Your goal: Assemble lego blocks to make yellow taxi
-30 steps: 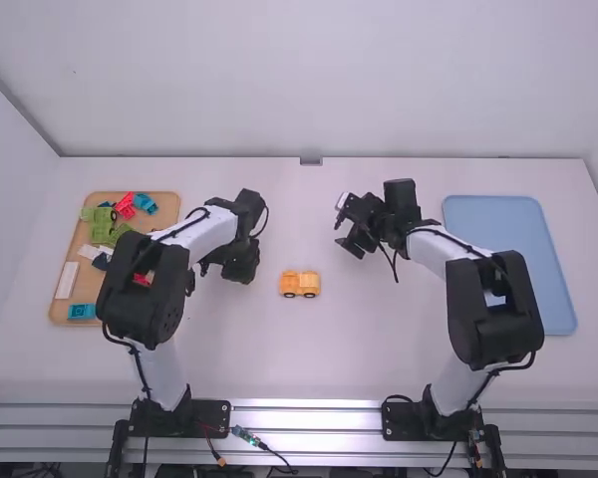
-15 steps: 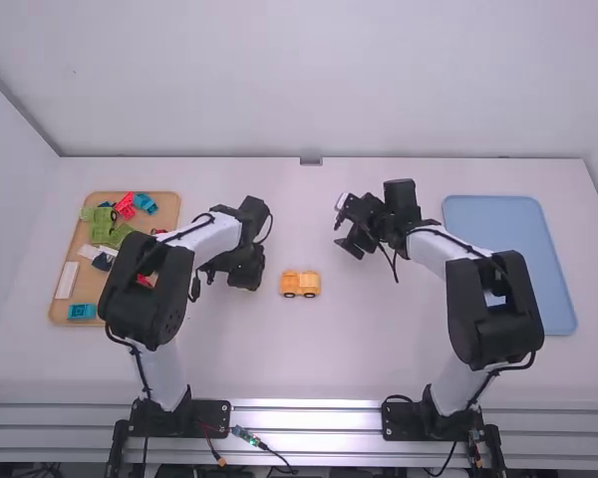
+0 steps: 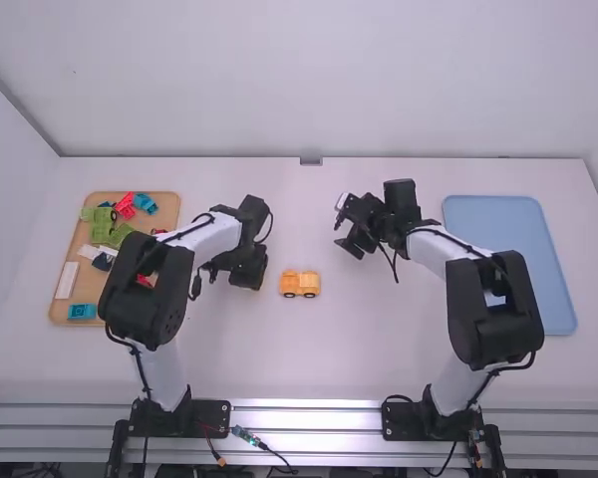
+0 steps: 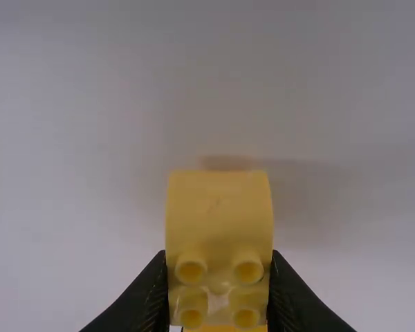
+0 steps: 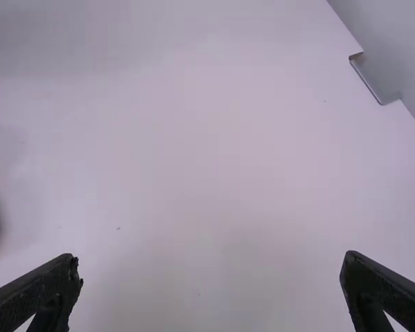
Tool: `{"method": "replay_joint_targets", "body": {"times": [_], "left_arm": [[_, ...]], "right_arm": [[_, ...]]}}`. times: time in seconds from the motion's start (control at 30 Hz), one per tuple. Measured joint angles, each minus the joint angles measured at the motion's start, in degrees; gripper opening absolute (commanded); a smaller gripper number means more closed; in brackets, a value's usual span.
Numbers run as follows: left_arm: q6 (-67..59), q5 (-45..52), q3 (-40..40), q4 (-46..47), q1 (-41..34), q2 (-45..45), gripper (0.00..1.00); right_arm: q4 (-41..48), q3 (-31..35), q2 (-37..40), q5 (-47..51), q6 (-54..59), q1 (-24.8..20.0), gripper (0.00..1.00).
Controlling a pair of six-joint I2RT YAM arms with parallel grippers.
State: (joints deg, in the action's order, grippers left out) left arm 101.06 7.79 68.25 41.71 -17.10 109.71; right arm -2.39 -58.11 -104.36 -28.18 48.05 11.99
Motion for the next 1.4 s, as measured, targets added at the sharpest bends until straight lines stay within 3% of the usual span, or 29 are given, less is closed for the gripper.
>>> {"method": "replay_joint_targets", "body": {"times": [0.33,0.67,0.77,0.87,1.0,1.13,1.4], "left_arm": [[-0.8,0.0,0.0,0.6,0.0,0.0,0.42],[-1.4,0.0,0.0,0.9,0.0,0.0,0.50],[-1.7,0.2,0.0,0.9,0.0,0.0,0.64],[-1.7,0.2,0.0,0.9,0.0,0.0,0.65],[-2.4,0.2,0.0,0.6,0.0,0.0,0.75],[-5.1,0.5,0.0,0.0,0.0,0.0,0.96],[-8.3,1.2,0.0,-0.6,0.5,0.0,0.98]], "right_arm": [[0.0,0.0,0.0,0.0,0.1,0.0,0.99],[0.0,0.0,0.0,0.0,0.1,0.0,0.99],[0.1,0.0,0.0,0.0,0.0,0.0,0.99],[0.2,0.0,0.0,0.0,0.1,0.0,0.99],[0.2,0.0,0.0,0.0,0.0,0.0,0.99],[0.2,0.0,0.0,0.0,0.1,0.0,1.00],[0.2,0.0,0.0,0.0,0.1,0.0,0.99]]}}
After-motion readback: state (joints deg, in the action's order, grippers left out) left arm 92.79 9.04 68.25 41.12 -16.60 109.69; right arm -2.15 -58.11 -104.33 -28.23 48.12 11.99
